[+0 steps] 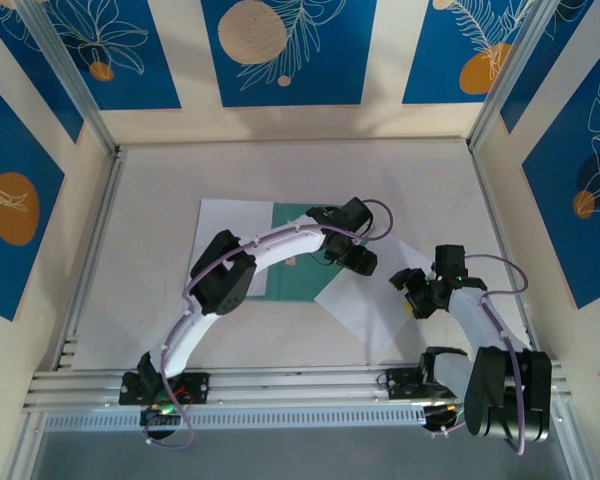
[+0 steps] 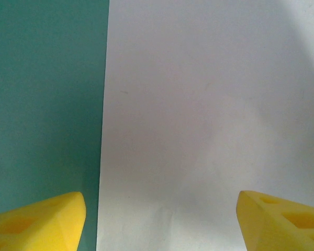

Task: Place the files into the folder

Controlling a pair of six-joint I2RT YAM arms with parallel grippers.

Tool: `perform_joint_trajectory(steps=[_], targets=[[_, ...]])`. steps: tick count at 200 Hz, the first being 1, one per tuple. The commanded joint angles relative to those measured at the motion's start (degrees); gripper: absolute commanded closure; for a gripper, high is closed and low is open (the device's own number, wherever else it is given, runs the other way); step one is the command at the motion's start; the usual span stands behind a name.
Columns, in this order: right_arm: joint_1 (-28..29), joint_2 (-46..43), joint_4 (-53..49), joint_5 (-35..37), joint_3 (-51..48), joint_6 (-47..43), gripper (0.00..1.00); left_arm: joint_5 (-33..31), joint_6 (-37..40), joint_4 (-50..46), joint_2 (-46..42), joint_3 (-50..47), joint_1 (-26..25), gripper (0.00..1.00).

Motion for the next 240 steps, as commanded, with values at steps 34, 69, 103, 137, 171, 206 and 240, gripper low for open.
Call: perform_joint_trajectory(steps=[34, 69, 103, 137, 171, 206, 240], targets=[[0.37, 5.05, 1.99, -2.94, 1.13, 0.33, 0.37, 1.44, -2.20, -1.57, 1.58, 0.67, 0.32, 0.24], [0.42, 6.41, 2.53, -2.74, 1.48, -0.01, 0.37, 1.24, -3.21, -2.25, 1.73, 0.27, 0.33, 0.23], [0.42, 6.51, 2.22, -2.30, 1.66, -0.41, 0.37, 0.12, -3.47, -2.78, 0.85, 0.20, 0.38, 0.22], [0.46, 6.42, 2.04, -1.99, 1.65, -0.60, 0.37, -2.79, -2.59, -3.03, -1.13, 0.10, 0.48, 0.20], [0.50, 6.42, 1.51, -1.25, 1.66, -1.22, 0.37, -5.00, -1.88, -2.05, -2.67, -0.42, 0.49, 0.19], [0.51, 6.66, 1.60, -1.46, 1.74, -1.44, 0.37, -4.16, -2.78, -1.15, -1.09, 0.25, 1.11, 0.19], [0.46, 6.66, 1.30, -1.63, 1.70, -1.68, 0.37, -4.32, -3.43, -2.02, 0.47, 1.25, 1.11, 0.23]])
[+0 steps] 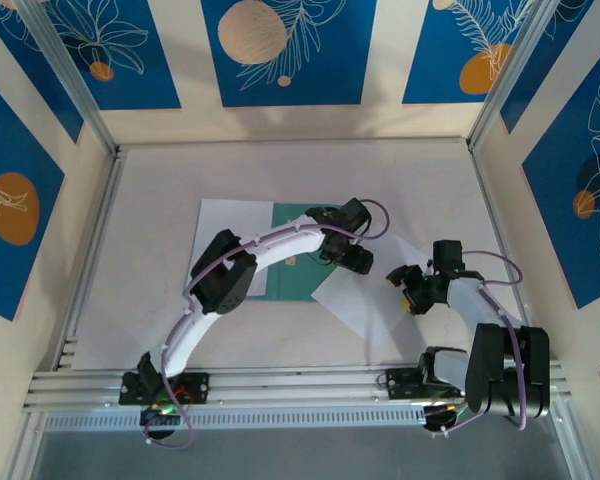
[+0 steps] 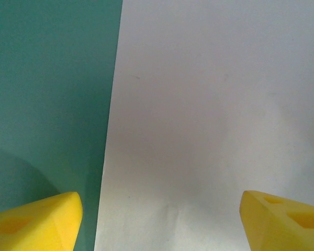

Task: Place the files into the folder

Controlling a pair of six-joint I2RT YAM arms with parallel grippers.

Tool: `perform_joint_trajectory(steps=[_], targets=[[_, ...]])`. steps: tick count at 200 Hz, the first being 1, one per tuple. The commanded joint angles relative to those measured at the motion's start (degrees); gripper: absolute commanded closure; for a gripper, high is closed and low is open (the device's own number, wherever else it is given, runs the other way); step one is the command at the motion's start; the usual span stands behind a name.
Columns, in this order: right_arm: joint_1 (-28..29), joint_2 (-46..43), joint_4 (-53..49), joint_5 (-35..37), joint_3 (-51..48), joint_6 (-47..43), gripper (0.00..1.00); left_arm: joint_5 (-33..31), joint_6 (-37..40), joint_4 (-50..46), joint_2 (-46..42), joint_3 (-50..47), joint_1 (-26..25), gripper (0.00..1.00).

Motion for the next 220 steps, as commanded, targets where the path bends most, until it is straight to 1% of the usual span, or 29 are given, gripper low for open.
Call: perform_joint_trajectory(steps=[1, 20, 39, 78, 119, 135, 188, 220], targets=[[0.20, 1.03, -2.07, 0.94, 0.22, -1.10, 0.37, -0.49, -0.80, -1.01, 0.16, 1.39, 0.65, 0.23], [0.20, 1.13, -2.14, 0.88, 0.45, -1.23, 0.37, 0.79, -1.09, -0.92, 0.69, 1.48, 0.67, 0.28], [0.22, 1.31, -2.51, 0.97, 0.97, -1.51, 0.37, 1.91, -1.59, -0.86, 1.18, 1.27, 0.65, 0.29], [0.21, 1.72, -2.61, 0.80, 1.37, -1.96, 0.37, 4.33, -2.09, -0.24, 1.34, -0.09, 0.65, 0.29], [0.20, 2.41, -2.39, 0.55, 1.51, -2.21, 0.37, 5.45, -2.30, 0.32, 1.20, -1.31, 0.69, 0.27], [0.18, 2.54, -2.37, 0.48, 1.43, -2.30, 0.37, 4.86, -2.43, 0.03, 0.94, -1.28, 0.67, 0.27], [0.16, 2.63, -2.92, 0.48, 1.87, -2.86, 0.37, -2.91, -1.40, -1.68, -0.59, -1.70, 0.64, 0.21], [0.22, 3.05, -2.52, 0.55, 1.86, -2.82, 0.37, 0.79, -2.35, 0.63, 0.46, -2.73, 0.49, 0.21]])
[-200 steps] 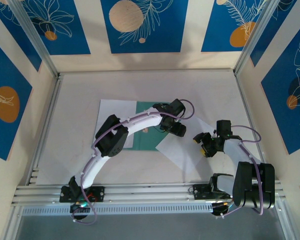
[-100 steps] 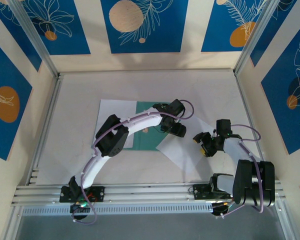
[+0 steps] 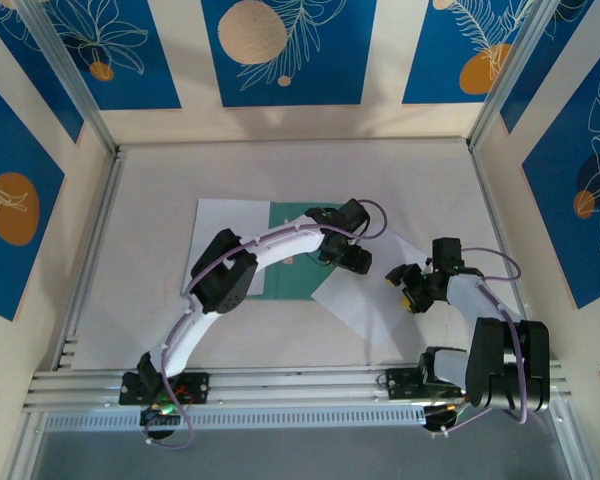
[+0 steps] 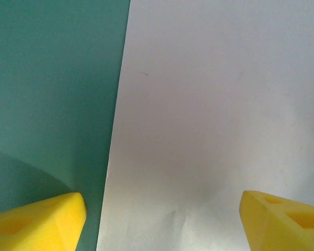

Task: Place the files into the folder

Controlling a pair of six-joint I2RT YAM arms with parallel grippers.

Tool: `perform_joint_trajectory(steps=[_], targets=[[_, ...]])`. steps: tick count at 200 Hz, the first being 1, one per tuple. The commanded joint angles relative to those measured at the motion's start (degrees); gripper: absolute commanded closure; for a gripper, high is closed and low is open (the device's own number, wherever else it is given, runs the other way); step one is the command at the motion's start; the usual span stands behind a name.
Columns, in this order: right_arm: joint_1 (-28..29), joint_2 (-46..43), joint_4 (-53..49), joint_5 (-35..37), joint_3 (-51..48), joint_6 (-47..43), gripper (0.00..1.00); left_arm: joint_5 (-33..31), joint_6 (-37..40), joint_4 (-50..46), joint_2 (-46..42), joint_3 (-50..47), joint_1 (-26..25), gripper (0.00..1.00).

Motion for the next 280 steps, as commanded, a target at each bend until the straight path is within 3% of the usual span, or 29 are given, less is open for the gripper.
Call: perform_joint_trajectory(steps=[1, 118, 169, 280], targets=[[0.22, 1.16, -1.82, 0.54, 0.51, -0.88, 0.37, 0.59, -0.64, 0.14, 0.12, -1.92, 0.20, 0.21], [0.34, 4.05, -0.37, 0.21, 1.21, -0.96, 0.38, 10.60, -5.21, 6.77, -2.79, -7.57, 0.92, 0.24], [0.48, 4.49, 0.45, -0.24, 1.20, -0.61, 0.38, 16.36, -7.14, 10.30, -4.45, -9.85, 2.02, 0.20], [0.90, 4.33, -0.19, -0.53, 1.74, -0.78, 0.38, 20.49, -13.37, 15.44, -9.25, -15.57, 4.28, 0.20]])
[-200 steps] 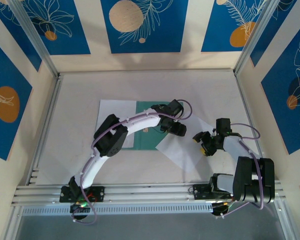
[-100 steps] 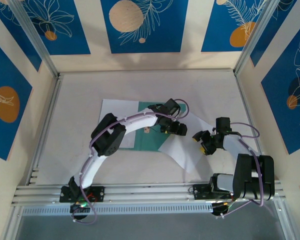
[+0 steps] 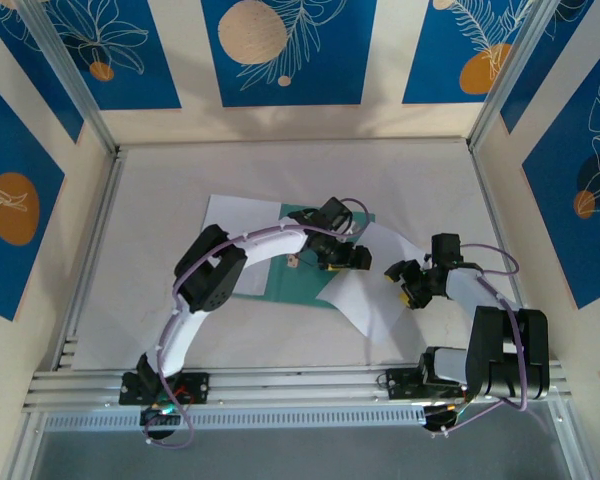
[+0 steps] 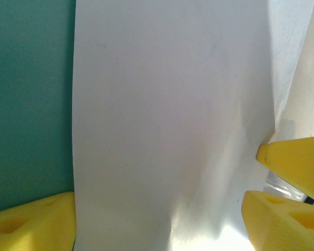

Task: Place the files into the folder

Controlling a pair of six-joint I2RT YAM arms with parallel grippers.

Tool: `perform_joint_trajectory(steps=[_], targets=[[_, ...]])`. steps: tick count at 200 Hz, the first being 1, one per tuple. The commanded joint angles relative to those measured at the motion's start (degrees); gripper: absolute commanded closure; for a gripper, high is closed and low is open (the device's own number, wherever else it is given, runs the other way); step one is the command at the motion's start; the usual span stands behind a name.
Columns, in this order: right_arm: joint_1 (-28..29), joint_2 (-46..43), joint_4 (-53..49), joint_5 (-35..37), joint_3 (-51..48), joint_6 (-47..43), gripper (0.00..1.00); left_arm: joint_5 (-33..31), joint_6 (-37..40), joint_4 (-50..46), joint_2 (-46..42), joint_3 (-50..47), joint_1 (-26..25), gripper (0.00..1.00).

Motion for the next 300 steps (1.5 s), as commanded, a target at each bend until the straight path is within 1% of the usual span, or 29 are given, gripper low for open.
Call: perform_joint_trajectory(steps=[1, 86, 150, 172, 192, 214, 288, 300], targets=[[0.43, 0.97, -1.76, 0.61, 0.01, -0.74, 0.38, 2.62, -2.21, 0.63, -3.09, -1.71, 0.85, 0.20], [0.76, 0.85, -2.26, 0.95, -0.20, -1.15, 0.38, 5.68, -6.94, 6.32, -8.60, -6.70, 1.62, 0.21], [0.79, 0.79, -2.26, 1.01, -0.44, -1.24, 0.38, 5.70, -7.99, 7.45, -9.77, -8.33, 1.82, 0.22], [0.84, 0.79, -2.12, 1.09, -0.43, -1.33, 0.38, 5.67, -8.20, 7.98, -9.67, -8.81, 1.97, 0.25], [0.84, 0.87, -2.17, 1.09, -0.39, -1.49, 0.38, 6.21, -8.17, 7.87, -9.40, -8.77, 2.13, 0.33], [0.83, 0.81, -2.33, 1.27, -0.34, -1.87, 0.38, 5.84, -8.24, 7.97, -9.96, -9.51, 2.56, 0.36], [0.84, 0.83, -2.52, 1.79, -0.43, -2.64, 0.38, 6.32, -8.71, 9.22, -11.47, -12.19, 4.08, 0.38], [0.82, 0.79, -2.63, 1.97, -0.38, -2.72, 0.38, 7.04, -8.48, 9.60, -11.54, -12.36, 4.12, 0.39]])
